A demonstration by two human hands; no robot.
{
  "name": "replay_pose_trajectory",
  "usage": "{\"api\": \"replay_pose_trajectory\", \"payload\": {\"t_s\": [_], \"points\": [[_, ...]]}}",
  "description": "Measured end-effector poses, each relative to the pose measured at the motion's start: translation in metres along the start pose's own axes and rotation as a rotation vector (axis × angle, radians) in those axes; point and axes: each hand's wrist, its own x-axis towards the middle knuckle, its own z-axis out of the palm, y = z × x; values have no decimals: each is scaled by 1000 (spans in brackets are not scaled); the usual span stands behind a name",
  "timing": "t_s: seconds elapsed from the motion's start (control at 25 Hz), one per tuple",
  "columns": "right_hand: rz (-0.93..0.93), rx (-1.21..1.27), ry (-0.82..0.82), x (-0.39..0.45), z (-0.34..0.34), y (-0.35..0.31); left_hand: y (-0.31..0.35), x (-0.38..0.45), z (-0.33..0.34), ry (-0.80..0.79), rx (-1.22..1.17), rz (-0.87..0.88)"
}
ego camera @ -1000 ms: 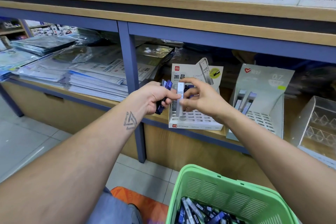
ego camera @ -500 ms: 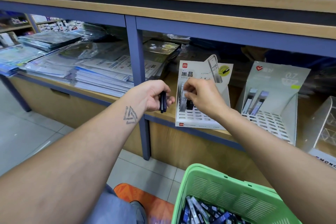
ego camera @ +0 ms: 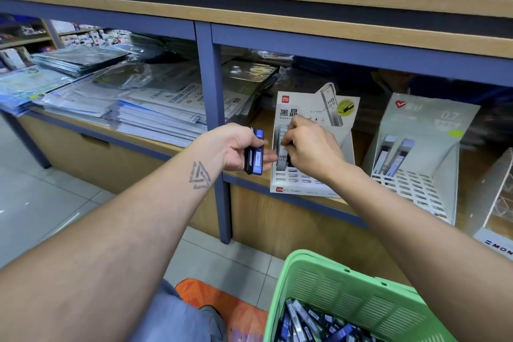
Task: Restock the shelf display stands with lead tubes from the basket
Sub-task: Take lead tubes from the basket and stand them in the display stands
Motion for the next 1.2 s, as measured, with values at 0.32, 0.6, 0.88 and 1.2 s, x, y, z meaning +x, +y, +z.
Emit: {"api": "replay_pose_trajectory", "payload": {"t_s": [0.32,0.6,0.88,1.2], "points": [[349,874,-145,-17,-32,0,-4,-15,8,-314,133,26],[515,1049,-10,-24,-51,24,-8,-19,27,-315,322,55],[370,1157,22,-29,-55,54,-4,-14,41,-229,324,40],[234,415,122,-16,-19,58,-3,-6,51,-103,377,22]]}}
